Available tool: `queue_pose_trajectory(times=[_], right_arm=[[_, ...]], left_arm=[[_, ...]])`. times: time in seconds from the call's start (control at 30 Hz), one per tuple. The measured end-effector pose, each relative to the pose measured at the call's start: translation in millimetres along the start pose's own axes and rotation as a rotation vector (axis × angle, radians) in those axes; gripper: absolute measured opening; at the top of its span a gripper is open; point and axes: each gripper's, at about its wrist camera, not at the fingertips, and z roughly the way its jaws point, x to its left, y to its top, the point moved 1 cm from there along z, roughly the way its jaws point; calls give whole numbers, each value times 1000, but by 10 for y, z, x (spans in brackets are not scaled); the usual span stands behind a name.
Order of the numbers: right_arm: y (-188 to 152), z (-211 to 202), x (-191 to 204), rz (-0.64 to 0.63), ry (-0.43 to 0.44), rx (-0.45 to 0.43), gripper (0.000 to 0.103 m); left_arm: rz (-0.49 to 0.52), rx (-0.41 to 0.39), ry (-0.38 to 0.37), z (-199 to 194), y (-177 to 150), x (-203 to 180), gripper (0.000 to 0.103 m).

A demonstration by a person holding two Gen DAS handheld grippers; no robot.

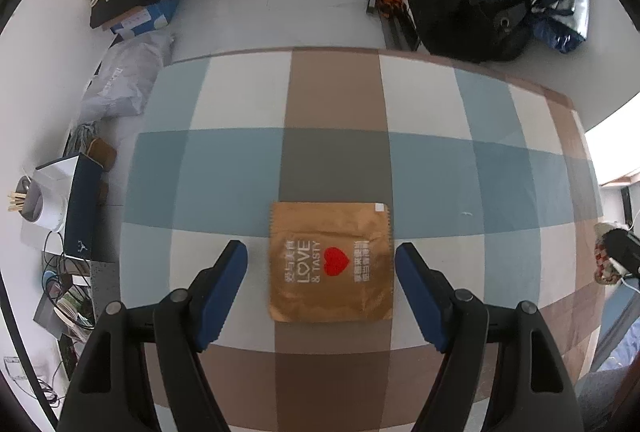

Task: Collect trash
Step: 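Lower the left tool and grasp the brown LOVE & TASTY packet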

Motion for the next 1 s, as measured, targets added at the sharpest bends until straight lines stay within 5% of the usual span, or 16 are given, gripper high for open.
queue_pose_trajectory(times=[0.33, 0.67, 1.0], right_arm=[[-21, 17, 5, -11, -12, 12, 9], [-53, 51, 27, -24, -20, 16, 9], [-32, 63, 33, -23, -26, 17, 9]], left_arm=[[9, -7, 15, 3, 56, -10, 73], [36, -21, 2, -17, 62, -39, 48], [19, -28, -18, -20, 59, 8, 38]])
